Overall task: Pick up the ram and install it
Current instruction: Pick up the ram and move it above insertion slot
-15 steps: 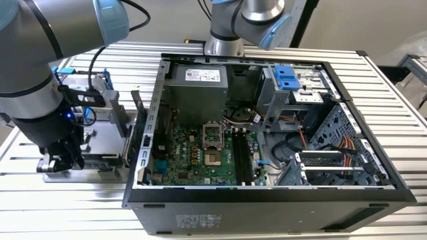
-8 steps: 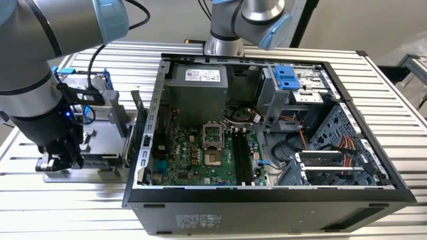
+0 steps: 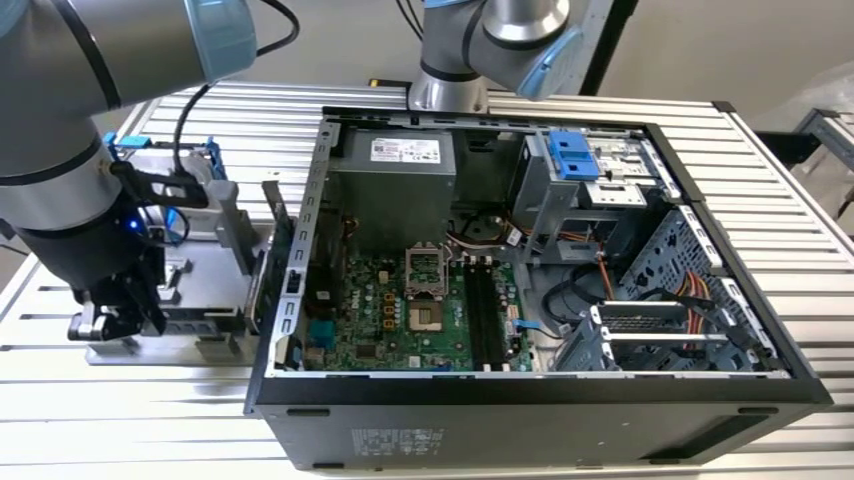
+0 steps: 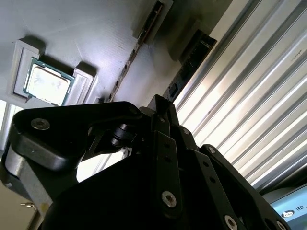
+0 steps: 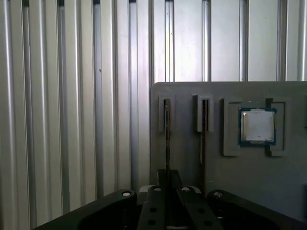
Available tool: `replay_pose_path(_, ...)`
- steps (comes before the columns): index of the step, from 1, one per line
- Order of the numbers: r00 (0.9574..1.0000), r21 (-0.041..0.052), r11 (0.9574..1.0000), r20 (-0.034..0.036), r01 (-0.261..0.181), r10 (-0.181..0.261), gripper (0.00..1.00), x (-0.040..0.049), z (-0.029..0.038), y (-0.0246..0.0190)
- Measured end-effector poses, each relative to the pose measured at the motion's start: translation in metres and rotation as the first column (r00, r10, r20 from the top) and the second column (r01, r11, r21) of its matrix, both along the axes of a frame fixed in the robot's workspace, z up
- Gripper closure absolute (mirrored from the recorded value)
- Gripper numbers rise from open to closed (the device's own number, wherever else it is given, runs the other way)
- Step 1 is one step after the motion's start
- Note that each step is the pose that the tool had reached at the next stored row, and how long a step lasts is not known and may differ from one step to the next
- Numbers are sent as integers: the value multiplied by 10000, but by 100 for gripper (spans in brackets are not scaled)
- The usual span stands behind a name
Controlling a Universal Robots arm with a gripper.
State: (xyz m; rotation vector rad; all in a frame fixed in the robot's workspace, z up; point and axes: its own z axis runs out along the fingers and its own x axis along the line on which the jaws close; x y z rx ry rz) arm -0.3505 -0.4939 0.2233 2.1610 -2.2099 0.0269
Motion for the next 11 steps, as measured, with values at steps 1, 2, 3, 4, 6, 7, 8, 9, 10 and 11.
replay_pose_path(1,10000,0,10000,0,0,0,100,0,5,0)
replay_pose_path(2,10000,0,10000,-1,0,0,100,0,9,0)
replay_pose_path(3,10000,0,10000,0,0,0,100,0,14,0)
replay_pose_path(4,10000,0,10000,0,0,0,100,0,18,0)
replay_pose_path(6,10000,-1,10000,-1,0,0,100,0,28,0)
replay_pose_path(7,10000,0,10000,0,0,0,100,0,31,0)
replay_pose_path(8,10000,0,10000,0,0,0,100,0,36,0)
replay_pose_path(9,10000,0,10000,0,0,0,100,0,40,0)
replay_pose_path(10,10000,0,10000,0,0,0,100,0,44,0)
replay_pose_path(11,10000,-1,10000,-1,0,0,100,0,49,0)
